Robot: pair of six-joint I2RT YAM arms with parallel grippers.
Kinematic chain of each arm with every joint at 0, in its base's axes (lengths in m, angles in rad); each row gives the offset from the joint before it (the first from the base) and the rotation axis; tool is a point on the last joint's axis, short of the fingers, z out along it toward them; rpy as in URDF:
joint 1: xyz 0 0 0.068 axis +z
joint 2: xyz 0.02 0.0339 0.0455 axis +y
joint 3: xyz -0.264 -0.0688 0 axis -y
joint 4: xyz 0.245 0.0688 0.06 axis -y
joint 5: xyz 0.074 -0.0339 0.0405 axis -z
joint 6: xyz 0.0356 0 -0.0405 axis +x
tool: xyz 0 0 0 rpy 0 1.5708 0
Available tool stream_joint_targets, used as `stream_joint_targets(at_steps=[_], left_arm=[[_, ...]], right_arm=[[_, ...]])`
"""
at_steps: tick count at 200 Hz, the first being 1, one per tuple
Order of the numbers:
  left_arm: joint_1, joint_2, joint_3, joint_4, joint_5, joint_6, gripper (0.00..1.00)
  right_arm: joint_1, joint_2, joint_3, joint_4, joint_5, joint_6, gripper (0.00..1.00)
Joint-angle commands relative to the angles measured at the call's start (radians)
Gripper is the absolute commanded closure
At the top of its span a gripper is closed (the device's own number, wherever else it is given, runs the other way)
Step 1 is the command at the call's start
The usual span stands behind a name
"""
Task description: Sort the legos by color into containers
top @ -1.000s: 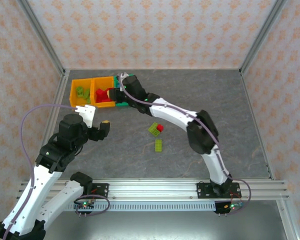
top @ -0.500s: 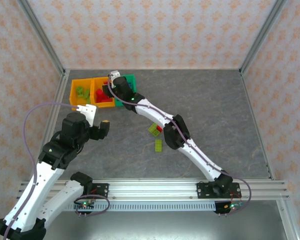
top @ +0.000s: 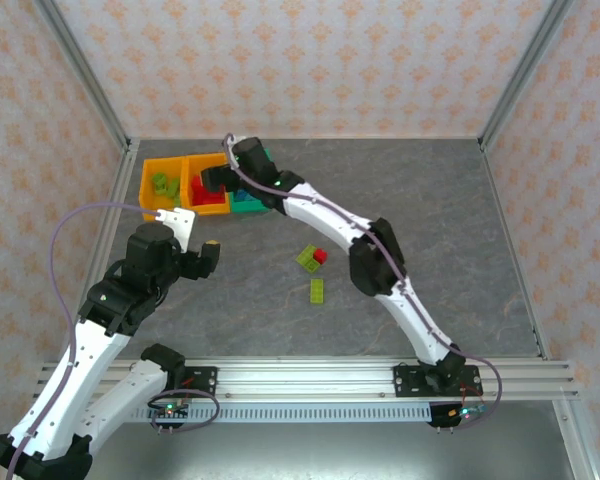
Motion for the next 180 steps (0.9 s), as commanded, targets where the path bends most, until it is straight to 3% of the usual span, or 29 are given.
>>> stream_joint_targets(at_steps=[1, 49, 90, 112, 136, 180], left_arm=[[0.009, 0.008, -0.005, 0.004, 0.045, 0.02, 0.09], [0.007, 0.027, 0.003, 0.013, 0.313, 0.066, 0.03], [0.006, 0.027, 0.005, 0.01, 0.385, 0.089, 0.0], [0.006, 0.028, 0.003, 0.01, 0.381, 0.089, 0.0], [0.006, 0.035, 0.005, 0.005, 0.372, 0.086, 0.0], [0.006, 0.039, 0.006, -0.002, 0.34, 0.082, 0.0]], right_arm=[[-0.01, -0.232, -0.098, -0.173, 0.021, 0.029, 0.07], [-0.013, -0.688, -0.683, -0.19, 0.18, 0.072, 0.05], [-0.026, -0.921, -1.054, -0.187, 0.299, 0.231, 0.0], [-0.054, -0.905, -1.137, -0.213, 0.288, 0.408, 0.0], [-0.069, -0.801, -1.119, -0.259, 0.261, 0.555, 0.03], [-0.096, -0.588, -1.005, -0.302, 0.178, 0.681, 0.19]])
